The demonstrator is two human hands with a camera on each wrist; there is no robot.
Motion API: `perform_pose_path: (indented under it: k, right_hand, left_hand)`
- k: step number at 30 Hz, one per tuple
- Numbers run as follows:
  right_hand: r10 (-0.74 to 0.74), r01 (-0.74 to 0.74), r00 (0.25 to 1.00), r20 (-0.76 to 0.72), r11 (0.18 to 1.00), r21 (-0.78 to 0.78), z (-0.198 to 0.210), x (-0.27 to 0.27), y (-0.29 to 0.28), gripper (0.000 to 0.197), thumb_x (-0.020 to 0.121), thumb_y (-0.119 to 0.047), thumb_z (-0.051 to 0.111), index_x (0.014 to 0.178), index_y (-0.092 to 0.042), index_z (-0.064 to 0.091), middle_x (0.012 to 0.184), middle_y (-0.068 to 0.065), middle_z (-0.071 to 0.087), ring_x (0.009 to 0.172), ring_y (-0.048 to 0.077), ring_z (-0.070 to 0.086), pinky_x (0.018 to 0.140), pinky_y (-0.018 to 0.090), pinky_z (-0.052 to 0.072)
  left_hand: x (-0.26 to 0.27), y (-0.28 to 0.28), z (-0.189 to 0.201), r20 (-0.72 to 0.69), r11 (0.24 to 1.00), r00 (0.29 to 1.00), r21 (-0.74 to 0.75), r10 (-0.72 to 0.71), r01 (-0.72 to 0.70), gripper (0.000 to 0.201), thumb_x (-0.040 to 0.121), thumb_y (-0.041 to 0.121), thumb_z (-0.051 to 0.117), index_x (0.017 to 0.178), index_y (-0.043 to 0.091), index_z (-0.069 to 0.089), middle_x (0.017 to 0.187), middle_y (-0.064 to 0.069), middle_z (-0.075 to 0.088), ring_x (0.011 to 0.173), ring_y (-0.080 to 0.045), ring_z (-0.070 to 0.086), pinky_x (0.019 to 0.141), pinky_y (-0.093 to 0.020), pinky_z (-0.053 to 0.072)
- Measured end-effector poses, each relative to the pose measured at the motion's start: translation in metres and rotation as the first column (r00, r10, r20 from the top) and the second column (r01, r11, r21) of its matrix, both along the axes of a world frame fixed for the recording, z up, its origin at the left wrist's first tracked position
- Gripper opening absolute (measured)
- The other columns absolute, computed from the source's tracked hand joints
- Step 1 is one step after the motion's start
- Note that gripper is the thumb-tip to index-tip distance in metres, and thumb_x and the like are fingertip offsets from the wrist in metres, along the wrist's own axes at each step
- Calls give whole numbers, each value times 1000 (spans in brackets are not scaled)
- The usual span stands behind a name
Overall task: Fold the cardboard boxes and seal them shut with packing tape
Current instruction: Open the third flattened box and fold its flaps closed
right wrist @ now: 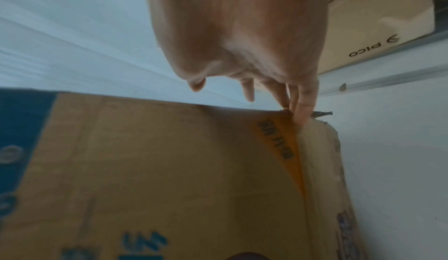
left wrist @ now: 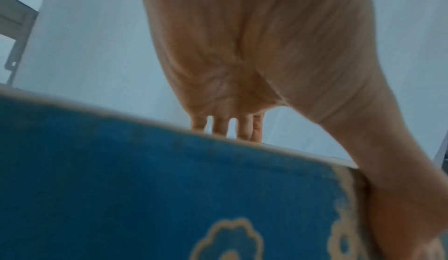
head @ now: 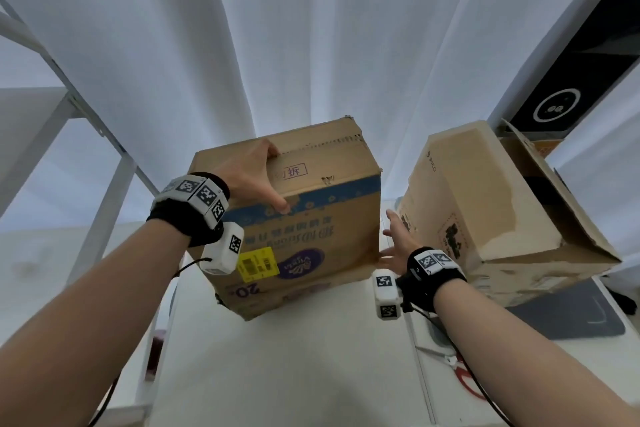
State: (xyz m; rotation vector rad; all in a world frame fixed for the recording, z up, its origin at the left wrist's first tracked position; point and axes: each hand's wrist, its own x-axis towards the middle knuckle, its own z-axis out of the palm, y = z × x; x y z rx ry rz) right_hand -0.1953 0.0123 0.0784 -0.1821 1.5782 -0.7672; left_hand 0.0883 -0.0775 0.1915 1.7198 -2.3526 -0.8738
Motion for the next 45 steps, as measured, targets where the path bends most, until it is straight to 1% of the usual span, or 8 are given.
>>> perform_pose_path:
  k: [6,9,17,22,28,33,37,45]
  right_hand:
    - [-8,2,977,-215,1000,-27,-2,0,3,63,101,-49,35,148,-7,39,149,14,47,111,28,49,116,46,22]
    - [-1,5,984,-179,1000,23,3,0,3,66,99,-53,37,150,-11,36,151,14,42,136,35,39,116,53,22]
    - [-197,187,978,-64,973,-132,-17,-1,15,65,88,-55,48,143,-22,39,144,10,47,108,37,58,76,47,55]
    - [-187,223,970,158,941,-253,8,11,19,76,88,-71,49,148,-29,28,135,20,53,113,36,63,99,49,50]
    - [115,2,968,224,885,-466,44,40,10,106,79,-81,53,150,-3,34,129,28,56,102,29,57,112,51,36]
    - [288,-267,956,-51,788,-554,68,66,2,53,91,-29,68,139,-11,52,123,10,70,112,28,67,96,42,55]
    - [325,-370,928,-183,738,-564,78,86,-6,49,91,-25,70,135,-14,51,120,8,71,107,25,69,95,43,55]
    - [382,-529,846,-372,687,-498,80,121,-24,33,98,-15,59,129,-19,50,109,-2,67,93,10,67,74,20,53]
  left_hand:
    - [27,-3,9,34,998,999,36,41,-43,111,44,60,89,134,27,32,126,9,50,107,-13,55,91,-35,45]
    - [40,-5,7,-30,994,995,61,91,-89,104,53,46,94,135,24,34,130,3,50,109,-17,55,94,-34,44]
    - [64,-7,7,-251,951,935,242,251,-190,120,27,56,90,129,21,39,132,-1,51,113,-18,57,98,-40,50]
    - [84,-1,-11,-422,899,820,371,387,-233,121,25,55,94,126,14,43,121,-6,64,106,-23,65,79,-35,52]
    - [100,11,-37,-559,851,693,502,456,-156,100,38,57,93,119,8,61,120,-19,67,101,-34,67,96,-55,50]
    - [98,40,-63,-634,741,507,671,584,-14,86,50,56,89,119,11,65,112,-19,72,88,-31,73,72,-43,61]
    - [82,57,-93,-635,692,315,713,705,-111,55,92,58,50,122,16,68,117,-17,70,101,-33,70,88,-49,56]
    - [46,82,-178,-487,514,176,840,856,-173,69,85,79,40,115,26,74,123,-13,69,115,-36,64,107,-59,41]
